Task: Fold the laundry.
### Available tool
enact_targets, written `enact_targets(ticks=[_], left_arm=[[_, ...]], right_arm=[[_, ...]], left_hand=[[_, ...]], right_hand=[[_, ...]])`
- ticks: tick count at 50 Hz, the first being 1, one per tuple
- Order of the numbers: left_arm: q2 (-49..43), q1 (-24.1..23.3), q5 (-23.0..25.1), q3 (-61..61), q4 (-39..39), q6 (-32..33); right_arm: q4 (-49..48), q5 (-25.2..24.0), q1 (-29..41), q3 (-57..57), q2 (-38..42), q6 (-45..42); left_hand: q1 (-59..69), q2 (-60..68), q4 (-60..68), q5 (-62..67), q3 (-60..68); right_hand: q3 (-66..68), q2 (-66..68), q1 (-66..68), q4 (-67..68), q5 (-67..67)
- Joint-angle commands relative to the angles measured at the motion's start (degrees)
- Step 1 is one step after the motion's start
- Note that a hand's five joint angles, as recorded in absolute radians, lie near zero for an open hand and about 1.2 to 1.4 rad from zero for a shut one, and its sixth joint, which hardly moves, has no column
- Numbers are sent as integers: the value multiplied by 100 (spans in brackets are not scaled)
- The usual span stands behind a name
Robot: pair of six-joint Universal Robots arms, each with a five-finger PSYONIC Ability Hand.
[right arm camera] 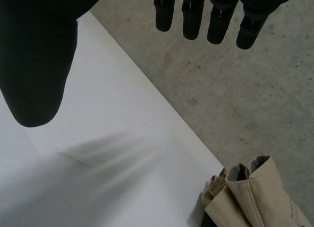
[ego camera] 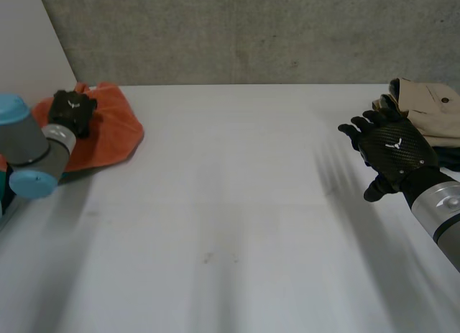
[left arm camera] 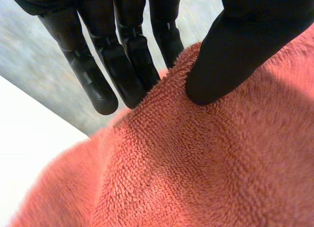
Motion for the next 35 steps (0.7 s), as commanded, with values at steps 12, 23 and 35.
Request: enact_targets(ticks=[12, 23, 35], left_arm=[[3187, -1945, 305, -1252, -535, -3095], [2239, -3976, 393, -1604, -588, -3096], [2237, -4100, 253, -1744, -596, -3087]], right_arm=[[11, 34, -37, -205, -176, 90], [37, 61, -318, -302, -256, 477], [72, 26, -318, -320, -247, 460]], left_hand=[[1587, 1155, 1148, 1379, 1192], [1587, 1155, 1148, 1379, 1192], [-4954, -5386, -5393, -5162, -5349]], right_hand=[[-248, -224, -353, -252, -260], [-248, -224, -353, -252, -260], [-248, -224, -353, -252, -260]])
